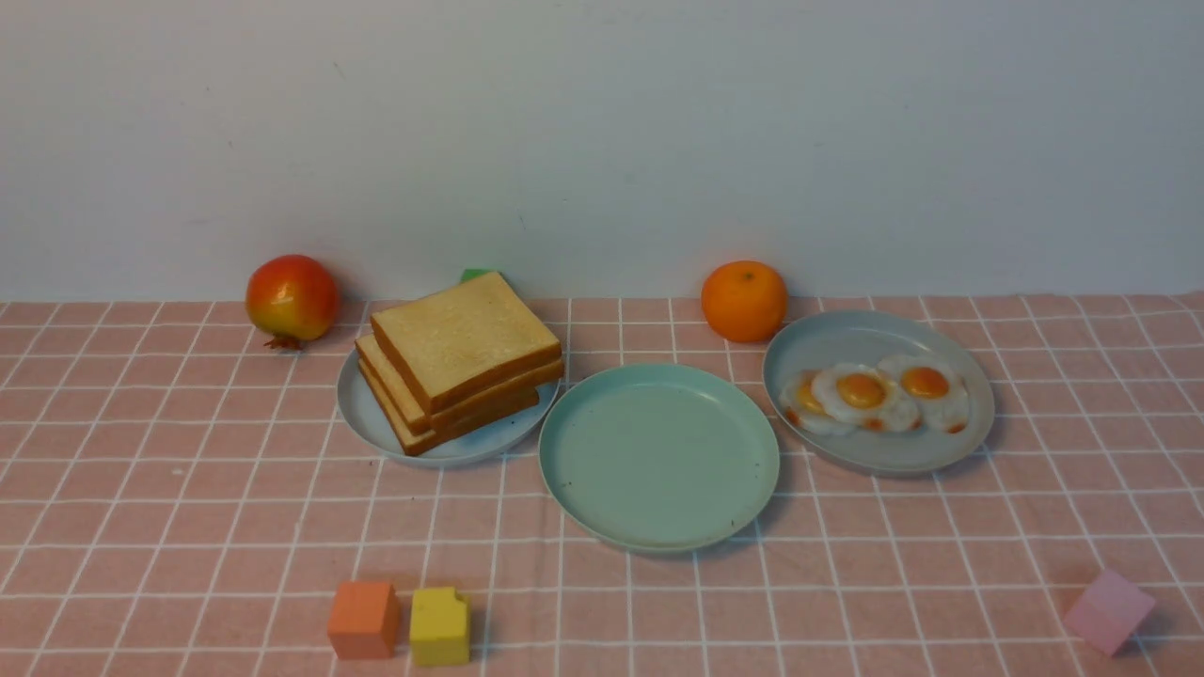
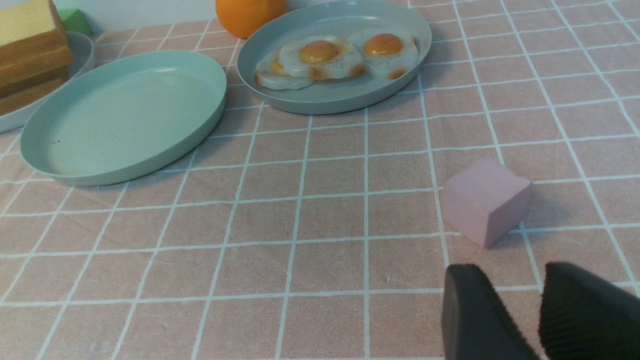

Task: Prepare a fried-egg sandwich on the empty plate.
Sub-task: Use the left arm to grab a slice of bread

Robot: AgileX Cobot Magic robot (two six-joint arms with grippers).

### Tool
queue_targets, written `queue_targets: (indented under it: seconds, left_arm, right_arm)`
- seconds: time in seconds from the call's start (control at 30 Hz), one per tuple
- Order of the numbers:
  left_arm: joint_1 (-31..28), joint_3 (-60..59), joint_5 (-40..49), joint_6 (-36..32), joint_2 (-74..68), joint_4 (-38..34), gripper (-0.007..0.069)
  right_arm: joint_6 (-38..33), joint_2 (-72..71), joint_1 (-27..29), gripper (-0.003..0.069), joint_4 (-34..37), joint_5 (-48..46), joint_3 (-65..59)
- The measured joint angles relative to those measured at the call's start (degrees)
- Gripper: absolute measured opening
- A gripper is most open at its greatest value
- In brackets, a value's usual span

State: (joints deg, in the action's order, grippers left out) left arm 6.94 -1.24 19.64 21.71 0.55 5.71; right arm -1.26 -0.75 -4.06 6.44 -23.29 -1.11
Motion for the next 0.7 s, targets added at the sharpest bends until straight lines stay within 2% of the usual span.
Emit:
queue_targets:
  seconds: [0.4,0.53,0.6,0.7]
  left_arm:
    - [0.0,-0.3,-2.2,0.6,0.0,0.7,0.024]
    - [0.0,-0.5,-9.6,8.0,0.0,-8.4,0.024]
    - [0.0,-0.5,-13.5,14.3,0.0,-15.6,0.024]
    - [0.0,-0.5,-16.2,19.2,0.0,-22.2,0.024]
  right_arm:
    - [0.0,0.0,0.0,0.0239,0.0,0.0,0.0]
    - [0.0,0.0,0.0,0.0239,0.0,0.0,0.0]
    - [0.0,0.0,0.0,0.0239,0.0,0.0,0.0]
    - [0.0,0.0,0.0,0.0239,0.0,0.0,0.0]
